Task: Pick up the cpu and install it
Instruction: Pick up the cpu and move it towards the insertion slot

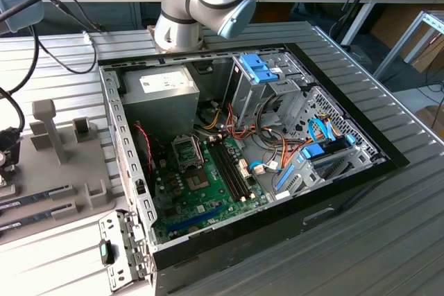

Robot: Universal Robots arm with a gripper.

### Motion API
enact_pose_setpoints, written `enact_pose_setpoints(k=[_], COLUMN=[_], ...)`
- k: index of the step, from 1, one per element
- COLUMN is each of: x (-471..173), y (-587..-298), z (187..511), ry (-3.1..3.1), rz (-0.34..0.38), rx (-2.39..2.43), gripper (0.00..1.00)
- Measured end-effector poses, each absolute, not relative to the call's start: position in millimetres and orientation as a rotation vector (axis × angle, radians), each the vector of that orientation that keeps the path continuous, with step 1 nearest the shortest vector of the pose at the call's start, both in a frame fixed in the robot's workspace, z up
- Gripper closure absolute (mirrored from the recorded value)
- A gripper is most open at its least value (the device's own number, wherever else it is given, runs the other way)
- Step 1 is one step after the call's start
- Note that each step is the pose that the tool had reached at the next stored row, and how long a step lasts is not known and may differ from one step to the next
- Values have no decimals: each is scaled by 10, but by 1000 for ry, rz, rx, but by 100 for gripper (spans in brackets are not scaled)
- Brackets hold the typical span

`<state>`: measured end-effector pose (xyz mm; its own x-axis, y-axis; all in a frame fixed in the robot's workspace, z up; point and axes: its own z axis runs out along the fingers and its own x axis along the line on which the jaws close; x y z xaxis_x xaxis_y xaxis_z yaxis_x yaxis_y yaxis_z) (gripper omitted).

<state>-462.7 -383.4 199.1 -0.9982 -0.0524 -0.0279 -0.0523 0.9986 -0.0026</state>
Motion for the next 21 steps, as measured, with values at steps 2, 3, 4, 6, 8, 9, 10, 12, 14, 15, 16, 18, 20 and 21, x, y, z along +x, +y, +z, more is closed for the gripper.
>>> enact_pose_setpoints(k=[2, 3, 4, 6, 8, 9, 10, 12, 14, 15, 16, 18, 20, 21], x=[-4627, -4627, -4627, -4627, -4627, -4627, -4627, -4627, -4627, -4627, -4627, -4627, -4627, -4627], y=[-3834, -3834, -3834, -3834, -3834, -3834, -3834, -3834, -3834, -3834, -3834, -3834, -3834, -3834], z=[2002, 2006, 2012, 2020, 2027, 2032, 2035, 2049, 2064, 2069, 2074, 2085, 2095, 2105], ry=[3113, 3113, 3113, 3113, 3113, 3113, 3113, 3113, 3113, 3112, 3113, 3113, 3113, 3113], rz=[-2, -2, -2, -1, -1, -1, 0, 0, 1, 1, 2, 2, 3, 3], rx=[-82, -82, -81, -81, -81, -81, -81, -81, -81, -81, -81, -81, -81, -81], gripper=[53, 53, 53, 53, 53, 53, 53, 53, 53, 53, 53, 53, 53, 53])
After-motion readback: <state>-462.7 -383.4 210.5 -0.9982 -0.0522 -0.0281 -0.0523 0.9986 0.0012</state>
